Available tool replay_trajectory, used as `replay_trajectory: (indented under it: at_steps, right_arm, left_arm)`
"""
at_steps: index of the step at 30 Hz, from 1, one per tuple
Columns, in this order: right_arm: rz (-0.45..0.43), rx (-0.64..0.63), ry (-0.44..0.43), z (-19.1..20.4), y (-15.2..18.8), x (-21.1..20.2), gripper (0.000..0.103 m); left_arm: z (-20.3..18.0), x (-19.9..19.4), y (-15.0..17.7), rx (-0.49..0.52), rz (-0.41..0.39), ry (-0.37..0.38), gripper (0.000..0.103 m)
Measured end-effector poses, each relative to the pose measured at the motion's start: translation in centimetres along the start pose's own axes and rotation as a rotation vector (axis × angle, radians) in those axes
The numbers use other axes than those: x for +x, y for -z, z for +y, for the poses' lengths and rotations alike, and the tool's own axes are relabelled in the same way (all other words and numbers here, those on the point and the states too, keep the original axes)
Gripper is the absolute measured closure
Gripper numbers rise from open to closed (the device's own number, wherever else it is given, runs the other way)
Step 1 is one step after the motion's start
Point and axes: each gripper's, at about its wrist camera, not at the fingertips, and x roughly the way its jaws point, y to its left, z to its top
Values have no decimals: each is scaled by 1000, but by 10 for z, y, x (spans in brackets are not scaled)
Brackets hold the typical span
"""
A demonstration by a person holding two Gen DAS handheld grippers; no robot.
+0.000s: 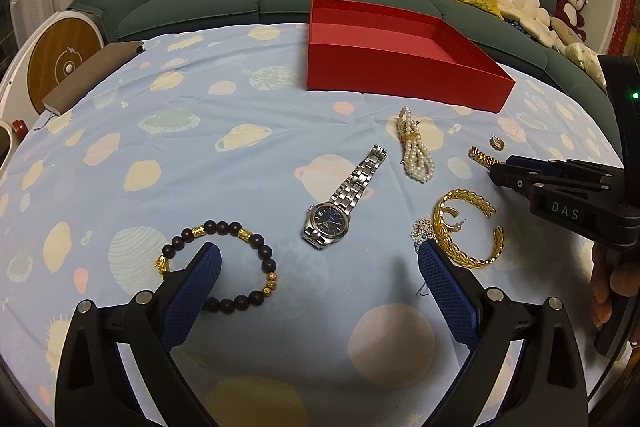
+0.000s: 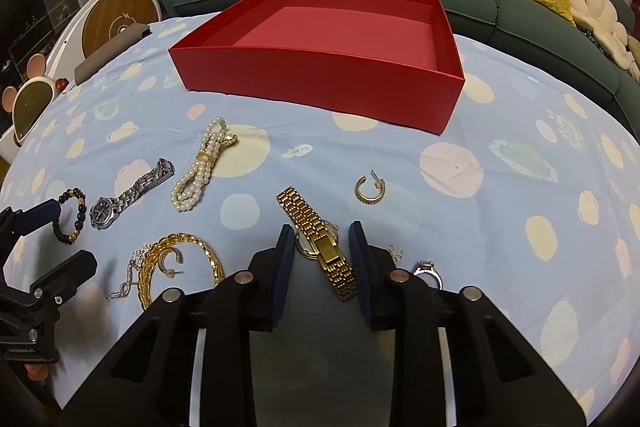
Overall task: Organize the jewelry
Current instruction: 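Move the left tool to the pearl necklace while the right tool moves to the gold watch, then close the left tool on the pearl necklace while the right tool closes on the gold watch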
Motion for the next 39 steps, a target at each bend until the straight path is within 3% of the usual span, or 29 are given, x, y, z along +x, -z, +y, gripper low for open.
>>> replay_trajectory:
  at_steps: [22, 35, 39]
  right_arm:
    - [1, 73, -30, 3, 29, -40, 81]
    - [-58, 134, -25, -11, 18, -70, 81]
    - [-83, 149, -5, -17, 15, -78, 81]
  left_arm:
    - [15, 6, -12, -46, -7, -50, 7]
    - [-51, 17, -62, 21, -29, 16, 7]
    - [-60, 39, -78, 1, 9, 32, 19]
